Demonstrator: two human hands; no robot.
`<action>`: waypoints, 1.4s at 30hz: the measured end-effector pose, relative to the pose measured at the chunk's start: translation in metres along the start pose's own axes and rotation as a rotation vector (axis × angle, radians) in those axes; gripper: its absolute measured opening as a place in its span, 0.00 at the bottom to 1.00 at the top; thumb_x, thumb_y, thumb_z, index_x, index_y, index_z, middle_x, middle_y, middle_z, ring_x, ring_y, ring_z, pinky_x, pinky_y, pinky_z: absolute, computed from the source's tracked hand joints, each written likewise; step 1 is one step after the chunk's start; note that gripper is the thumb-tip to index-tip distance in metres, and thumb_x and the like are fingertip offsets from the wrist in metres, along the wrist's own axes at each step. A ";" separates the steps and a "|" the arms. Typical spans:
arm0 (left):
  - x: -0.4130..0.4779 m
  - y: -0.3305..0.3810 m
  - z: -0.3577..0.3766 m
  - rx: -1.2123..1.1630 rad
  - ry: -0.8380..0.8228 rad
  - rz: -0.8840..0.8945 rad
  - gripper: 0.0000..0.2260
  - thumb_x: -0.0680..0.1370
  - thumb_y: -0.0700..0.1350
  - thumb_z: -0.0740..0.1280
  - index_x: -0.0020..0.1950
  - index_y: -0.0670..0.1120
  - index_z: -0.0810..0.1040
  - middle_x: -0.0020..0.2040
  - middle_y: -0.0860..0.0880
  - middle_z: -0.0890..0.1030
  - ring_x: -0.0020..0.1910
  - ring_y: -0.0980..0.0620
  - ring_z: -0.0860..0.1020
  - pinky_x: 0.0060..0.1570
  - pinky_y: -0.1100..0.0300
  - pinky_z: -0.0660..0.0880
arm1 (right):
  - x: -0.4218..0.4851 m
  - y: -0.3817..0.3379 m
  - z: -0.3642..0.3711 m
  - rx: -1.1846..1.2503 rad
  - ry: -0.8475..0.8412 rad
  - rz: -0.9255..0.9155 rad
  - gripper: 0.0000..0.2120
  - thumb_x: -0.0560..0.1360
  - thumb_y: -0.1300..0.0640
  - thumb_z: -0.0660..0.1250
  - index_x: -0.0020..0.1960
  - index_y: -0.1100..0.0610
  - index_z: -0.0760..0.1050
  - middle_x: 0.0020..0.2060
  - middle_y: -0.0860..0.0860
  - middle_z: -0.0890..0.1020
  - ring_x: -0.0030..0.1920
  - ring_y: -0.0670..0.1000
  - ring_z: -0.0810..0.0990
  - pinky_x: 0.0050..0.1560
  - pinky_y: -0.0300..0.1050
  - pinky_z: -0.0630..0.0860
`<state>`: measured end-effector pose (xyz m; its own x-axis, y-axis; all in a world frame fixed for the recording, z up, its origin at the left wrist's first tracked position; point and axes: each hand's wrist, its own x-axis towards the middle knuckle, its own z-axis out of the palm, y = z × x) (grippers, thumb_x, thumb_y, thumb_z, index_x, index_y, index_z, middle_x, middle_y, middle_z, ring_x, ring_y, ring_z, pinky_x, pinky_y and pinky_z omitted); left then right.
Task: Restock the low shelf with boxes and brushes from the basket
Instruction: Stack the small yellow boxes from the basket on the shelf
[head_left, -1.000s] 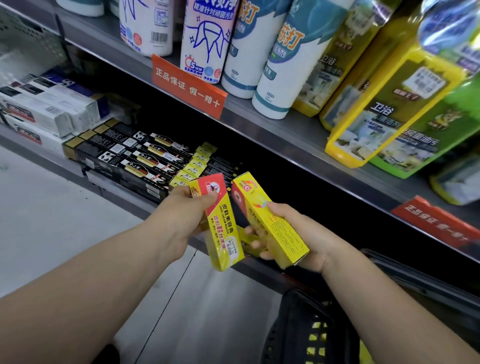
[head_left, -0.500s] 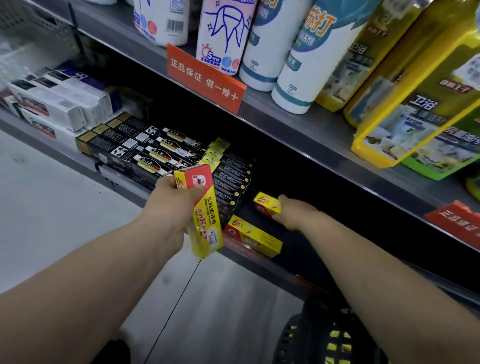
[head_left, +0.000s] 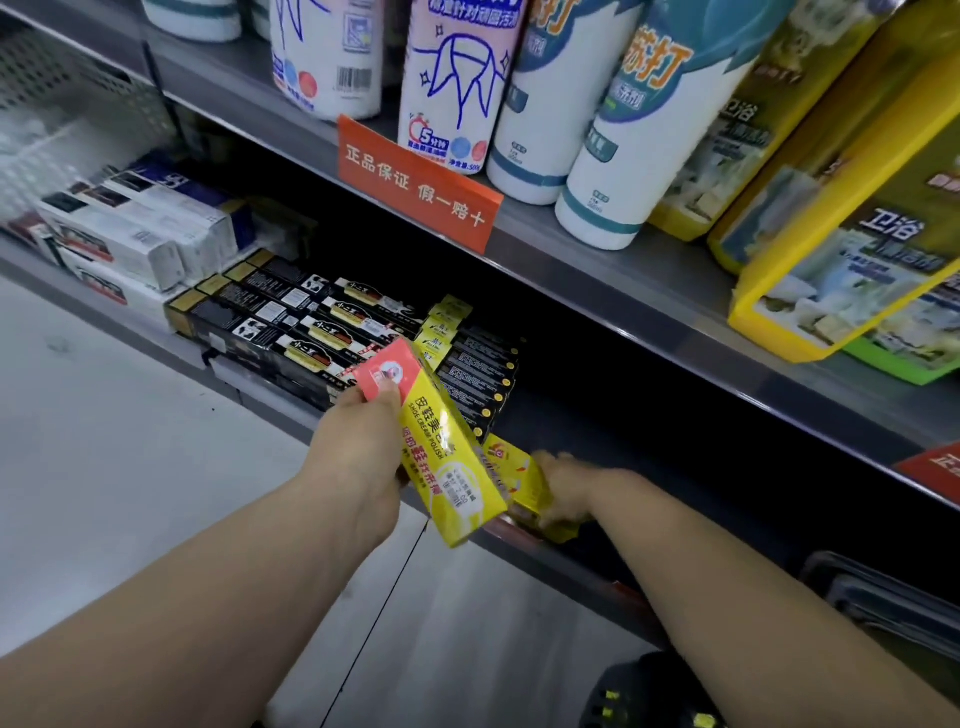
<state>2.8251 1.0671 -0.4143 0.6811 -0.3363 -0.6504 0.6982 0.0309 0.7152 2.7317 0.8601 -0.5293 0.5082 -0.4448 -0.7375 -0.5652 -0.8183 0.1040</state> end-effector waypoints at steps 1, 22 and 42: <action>-0.002 0.000 0.002 -0.022 -0.013 -0.009 0.10 0.82 0.47 0.55 0.45 0.49 0.72 0.38 0.46 0.77 0.40 0.48 0.77 0.53 0.45 0.75 | -0.008 -0.003 -0.008 -0.042 0.010 0.016 0.44 0.69 0.47 0.72 0.76 0.53 0.50 0.70 0.57 0.62 0.67 0.61 0.68 0.63 0.51 0.70; -0.023 -0.006 0.013 0.077 -0.403 0.078 0.16 0.77 0.47 0.66 0.64 0.49 0.70 0.52 0.48 0.82 0.52 0.51 0.79 0.49 0.58 0.73 | -0.165 -0.024 -0.042 1.847 -0.058 -0.321 0.14 0.77 0.56 0.58 0.57 0.58 0.78 0.45 0.58 0.83 0.39 0.56 0.82 0.38 0.47 0.79; -0.009 -0.007 0.000 0.633 -0.292 0.349 0.08 0.78 0.42 0.63 0.53 0.55 0.77 0.50 0.57 0.76 0.46 0.62 0.72 0.36 0.68 0.62 | -0.085 0.026 -0.064 0.257 0.253 0.094 0.24 0.75 0.55 0.66 0.67 0.59 0.61 0.58 0.59 0.77 0.56 0.57 0.77 0.49 0.44 0.72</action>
<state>2.8145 1.0698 -0.4135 0.6915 -0.6428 -0.3295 0.1355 -0.3326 0.9333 2.7153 0.8535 -0.4217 0.5731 -0.6157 -0.5409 -0.7451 -0.6662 -0.0310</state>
